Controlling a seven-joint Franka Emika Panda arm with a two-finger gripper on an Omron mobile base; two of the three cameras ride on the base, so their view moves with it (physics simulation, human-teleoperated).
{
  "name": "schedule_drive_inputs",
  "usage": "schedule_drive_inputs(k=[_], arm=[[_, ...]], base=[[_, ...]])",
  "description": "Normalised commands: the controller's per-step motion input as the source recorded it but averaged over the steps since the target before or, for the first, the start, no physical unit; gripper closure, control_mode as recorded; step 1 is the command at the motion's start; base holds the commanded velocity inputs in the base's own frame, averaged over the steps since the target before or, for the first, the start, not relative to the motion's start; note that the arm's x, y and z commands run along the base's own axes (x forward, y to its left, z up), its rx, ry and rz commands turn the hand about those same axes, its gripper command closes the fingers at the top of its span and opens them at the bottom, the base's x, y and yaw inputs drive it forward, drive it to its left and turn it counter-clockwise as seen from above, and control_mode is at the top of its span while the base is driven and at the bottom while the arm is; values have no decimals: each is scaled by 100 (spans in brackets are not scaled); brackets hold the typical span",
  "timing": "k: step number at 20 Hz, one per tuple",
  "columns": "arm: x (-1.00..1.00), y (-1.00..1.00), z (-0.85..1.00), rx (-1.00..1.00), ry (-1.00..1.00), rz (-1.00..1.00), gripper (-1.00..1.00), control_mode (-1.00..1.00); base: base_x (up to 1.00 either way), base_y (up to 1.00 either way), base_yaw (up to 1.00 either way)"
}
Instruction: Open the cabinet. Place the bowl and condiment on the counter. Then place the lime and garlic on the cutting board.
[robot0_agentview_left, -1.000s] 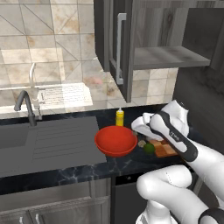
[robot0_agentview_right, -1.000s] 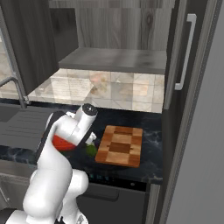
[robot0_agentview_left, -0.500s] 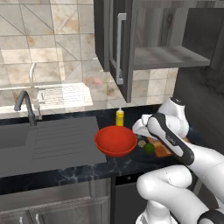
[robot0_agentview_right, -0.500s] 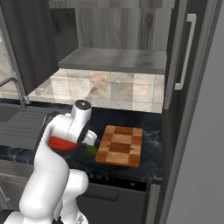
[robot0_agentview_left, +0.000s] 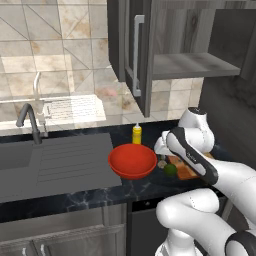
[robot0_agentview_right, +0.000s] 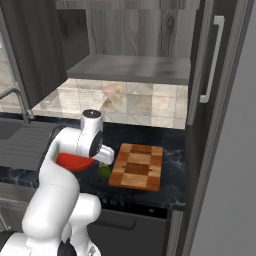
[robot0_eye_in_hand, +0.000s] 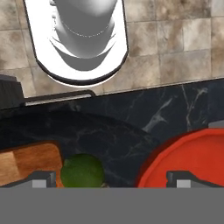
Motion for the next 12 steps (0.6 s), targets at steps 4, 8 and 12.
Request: schedule_drive_inputs(k=[4,8,12], arm=[[-11,-5,-7,-8,1,0,-100,-100],[-1,-1,-12,-5,0,0,-100,-100],[0,-7,-12,-4,0,0,-100,-100]], base=[[0,0,0],[0,0,0],[0,0,0]])
